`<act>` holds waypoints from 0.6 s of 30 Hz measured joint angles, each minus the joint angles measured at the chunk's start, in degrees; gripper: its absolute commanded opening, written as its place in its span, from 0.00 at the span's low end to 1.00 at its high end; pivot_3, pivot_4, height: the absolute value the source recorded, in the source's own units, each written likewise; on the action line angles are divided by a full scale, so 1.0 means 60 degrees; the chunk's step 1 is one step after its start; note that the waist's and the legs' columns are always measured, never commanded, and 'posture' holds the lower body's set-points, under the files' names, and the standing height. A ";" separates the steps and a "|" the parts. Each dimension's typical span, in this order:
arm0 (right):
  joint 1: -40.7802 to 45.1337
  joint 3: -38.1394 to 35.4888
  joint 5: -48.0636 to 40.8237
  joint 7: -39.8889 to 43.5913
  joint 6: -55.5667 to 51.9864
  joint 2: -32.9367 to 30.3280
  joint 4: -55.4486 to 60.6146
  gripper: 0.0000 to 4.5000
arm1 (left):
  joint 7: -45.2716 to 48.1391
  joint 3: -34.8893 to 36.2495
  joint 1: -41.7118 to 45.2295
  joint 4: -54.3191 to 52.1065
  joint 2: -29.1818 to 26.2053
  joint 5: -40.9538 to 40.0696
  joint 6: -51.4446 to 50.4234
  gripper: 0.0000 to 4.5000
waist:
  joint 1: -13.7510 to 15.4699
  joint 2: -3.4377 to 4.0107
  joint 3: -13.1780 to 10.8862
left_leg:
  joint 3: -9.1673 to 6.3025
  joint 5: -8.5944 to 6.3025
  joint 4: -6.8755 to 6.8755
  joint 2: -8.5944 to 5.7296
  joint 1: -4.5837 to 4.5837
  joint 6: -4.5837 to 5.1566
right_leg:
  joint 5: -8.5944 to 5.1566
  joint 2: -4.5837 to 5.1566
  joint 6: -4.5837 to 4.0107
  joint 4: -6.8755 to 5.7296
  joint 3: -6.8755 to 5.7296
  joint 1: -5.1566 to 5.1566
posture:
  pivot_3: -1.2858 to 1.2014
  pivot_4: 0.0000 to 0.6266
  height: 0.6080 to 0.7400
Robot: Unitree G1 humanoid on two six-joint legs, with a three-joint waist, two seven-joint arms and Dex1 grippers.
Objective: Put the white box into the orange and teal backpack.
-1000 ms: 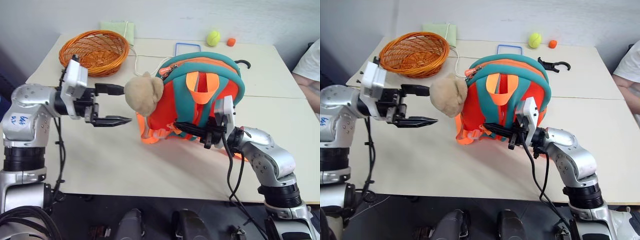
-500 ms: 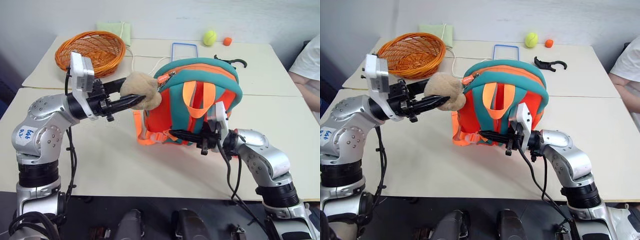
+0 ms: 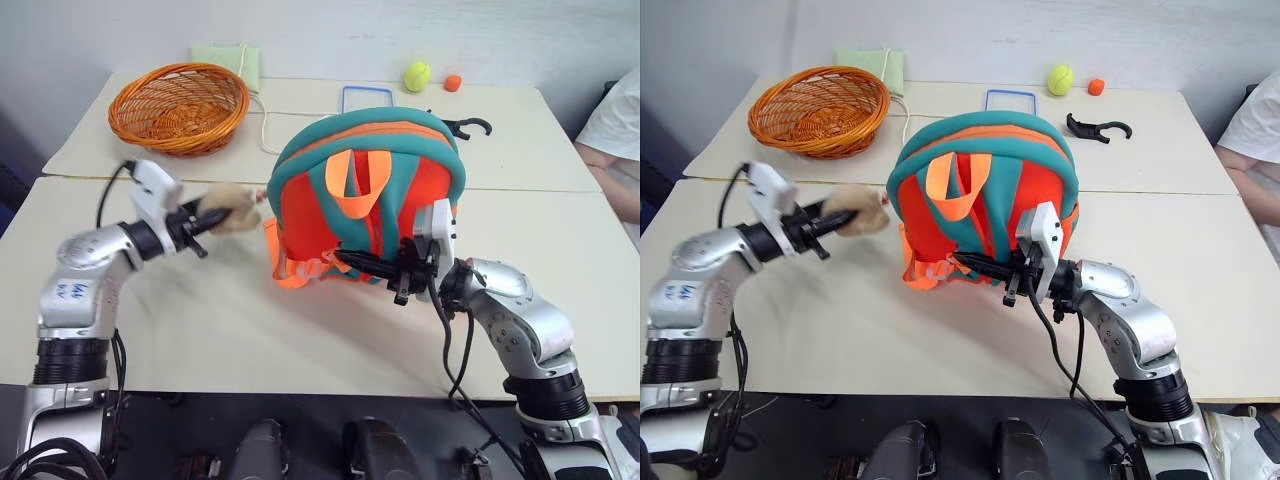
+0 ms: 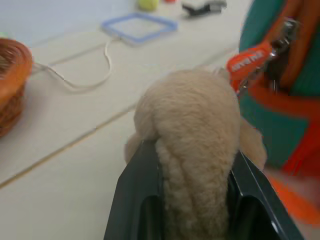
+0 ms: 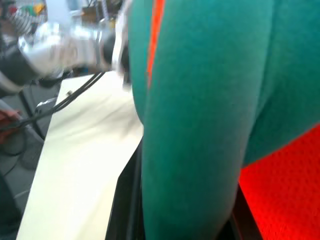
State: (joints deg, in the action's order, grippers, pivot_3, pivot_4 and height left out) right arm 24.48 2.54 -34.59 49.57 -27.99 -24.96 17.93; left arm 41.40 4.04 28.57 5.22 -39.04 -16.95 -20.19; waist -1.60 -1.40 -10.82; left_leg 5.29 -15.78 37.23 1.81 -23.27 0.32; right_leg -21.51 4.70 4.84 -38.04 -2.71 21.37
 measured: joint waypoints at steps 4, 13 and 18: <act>0.0000 -0.0065 -0.0034 -0.0144 0.0000 0.0120 0.0001 0.01 | 0.0295 -0.0774 0.0004 0.0339 0.0390 0.0526 0.0891 0.20 | 0.0004 0.0000 0.0002 | 0.0002 0.0000 0.0001 -0.0001 0.0000 0.0000 | 0.0000 0.0002 0.0000 -0.0002 0.0001 0.0000 | 0.52 0.24 1.00; -0.1010 -0.0477 -0.0163 0.0189 0.0297 -0.0449 0.0000 0.54 | 0.1179 0.0023 -0.0874 -0.0087 0.0153 -0.0242 0.0874 0.75 | 0.0004 0.0000 0.0002 | 0.0002 -0.0004 0.0000 -0.0004 -0.0004 0.0007 | 0.0000 0.0010 0.0000 0.0003 0.0000 -0.0001 | 0.52 0.24 1.00; -0.2542 -0.2378 -0.0204 0.1118 0.0622 -0.2373 -0.0018 0.92 | 0.2422 0.1581 -0.2979 -0.0920 -0.1305 -0.0833 0.1160 1.00 | 0.0003 0.0001 0.0001 | 0.0000 -0.0008 -0.0018 -0.0001 0.0001 0.0008 | -0.0001 0.0013 -0.0002 0.0026 0.0000 -0.0005 | 0.52 0.24 1.00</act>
State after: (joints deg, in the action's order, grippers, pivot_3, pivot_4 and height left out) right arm 9.22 -11.73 -35.81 56.28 -24.26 -39.20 17.82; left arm 55.93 13.52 10.70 -0.30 -46.86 -21.94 -13.23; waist -1.58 -1.40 -10.81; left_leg 5.30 -15.83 37.12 1.80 -23.26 0.37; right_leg -21.52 4.78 4.83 -37.88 -2.71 21.34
